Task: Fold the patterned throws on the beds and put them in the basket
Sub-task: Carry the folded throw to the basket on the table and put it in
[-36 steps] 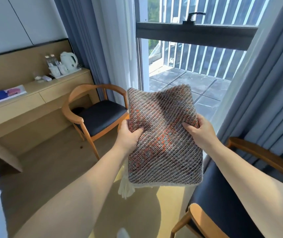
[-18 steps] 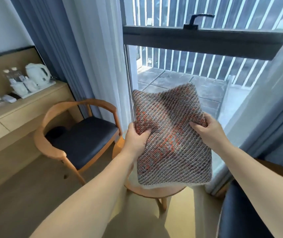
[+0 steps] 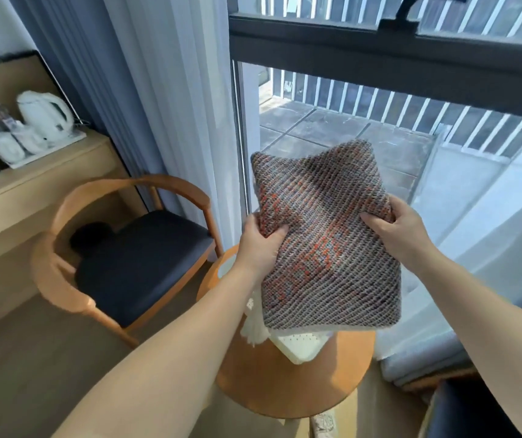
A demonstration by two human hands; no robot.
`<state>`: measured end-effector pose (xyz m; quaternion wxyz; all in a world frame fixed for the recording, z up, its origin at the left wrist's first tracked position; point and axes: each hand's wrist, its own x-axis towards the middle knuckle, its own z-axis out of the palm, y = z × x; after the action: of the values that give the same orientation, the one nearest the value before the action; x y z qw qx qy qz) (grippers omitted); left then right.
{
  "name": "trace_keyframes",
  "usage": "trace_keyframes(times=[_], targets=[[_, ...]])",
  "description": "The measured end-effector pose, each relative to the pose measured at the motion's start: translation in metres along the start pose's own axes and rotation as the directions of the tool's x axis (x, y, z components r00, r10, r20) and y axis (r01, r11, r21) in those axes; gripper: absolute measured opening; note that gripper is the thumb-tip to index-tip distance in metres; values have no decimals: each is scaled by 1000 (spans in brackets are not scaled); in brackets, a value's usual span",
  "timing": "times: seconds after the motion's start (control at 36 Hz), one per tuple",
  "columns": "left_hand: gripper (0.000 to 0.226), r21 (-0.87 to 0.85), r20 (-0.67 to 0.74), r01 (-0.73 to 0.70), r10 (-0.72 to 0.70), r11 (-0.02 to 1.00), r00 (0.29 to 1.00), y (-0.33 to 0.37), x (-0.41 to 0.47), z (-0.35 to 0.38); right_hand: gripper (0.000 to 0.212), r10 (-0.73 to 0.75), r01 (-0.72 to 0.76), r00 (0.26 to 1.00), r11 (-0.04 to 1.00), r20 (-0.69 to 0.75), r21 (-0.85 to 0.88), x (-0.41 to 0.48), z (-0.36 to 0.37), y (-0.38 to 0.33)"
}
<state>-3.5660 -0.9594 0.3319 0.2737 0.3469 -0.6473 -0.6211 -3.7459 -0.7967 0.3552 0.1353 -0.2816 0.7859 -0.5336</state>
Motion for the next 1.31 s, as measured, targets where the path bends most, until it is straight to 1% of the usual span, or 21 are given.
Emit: trace_keyframes(times=[0.06,0.22,0.31,0.39,0.47,0.58,0.67,0.81,0.86,0.94,0.97,1.03,1.06,1.11,1.17,1.19,1.22,1.25,1.28,1.31], targets=[[38,8,-33,21,-20,1000,999,-1,18,14,28,-12,12,1000,1000,28,-11,25,-3,6],[33,-29,-71,89,-90,996,993,-6,61,58,30,-14,19,996,998,93,-56,94,-15,24],[38,-74,-125,131,-139,989,982,-25,73,69,29,48,-40,987,998,155,-56,119,-11,39],[39,-131,-188,209,-232,969,954,-59,74,73,28,97,-66,964,989,249,-130,133,7,61],[38,-187,-252,318,-359,929,899,-102,69,72,26,158,-106,929,980,334,-171,137,35,91],[31,-222,-308,440,-490,870,815,-159,60,67,26,179,-52,880,957,440,-285,135,76,129],[28,-235,-370,501,-553,833,747,-191,53,62,30,186,-18,858,942,479,-334,132,107,154],[34,-296,-434,537,-612,790,661,-219,46,55,37,227,20,815,909,534,-416,123,148,182],[36,-234,-467,598,-628,767,623,-224,45,53,37,233,33,801,902,552,-429,122,161,193],[35,-95,-506,671,-617,735,603,-231,44,51,39,251,58,788,879,563,-473,122,175,207],[38,-68,-506,680,-613,730,608,-234,44,51,41,258,58,784,875,565,-481,122,180,211],[51,-18,-485,698,-617,716,620,-237,46,53,41,262,71,781,864,567,-498,123,187,218],[57,12,-478,702,-613,712,629,-239,47,54,42,255,99,783,850,568,-518,123,191,220],[66,124,-475,688,-566,715,674,-241,49,56,48,235,193,779,792,582,-578,121,196,226],[79,326,-430,648,-503,688,750,-243,52,57,59,194,340,744,713,639,-613,114,197,234],[85,458,-377,608,-478,649,794,-245,53,59,68,154,440,711,664,686,-605,107,197,240],[87,599,-304,542,-458,589,835,-249,54,60,76,120,537,668,605,735,-587,99,196,245],[86,729,-216,451,-451,516,866,-252,55,62,80,107,609,624,555,774,-567,90,195,250],[82,826,-130,353,-460,440,878,-257,55,63,78,107,658,584,517,804,-547,82,193,256],[76,886,-65,273,-484,373,873,-261,55,65,72,115,696,549,485,828,-529,76,190,261]])
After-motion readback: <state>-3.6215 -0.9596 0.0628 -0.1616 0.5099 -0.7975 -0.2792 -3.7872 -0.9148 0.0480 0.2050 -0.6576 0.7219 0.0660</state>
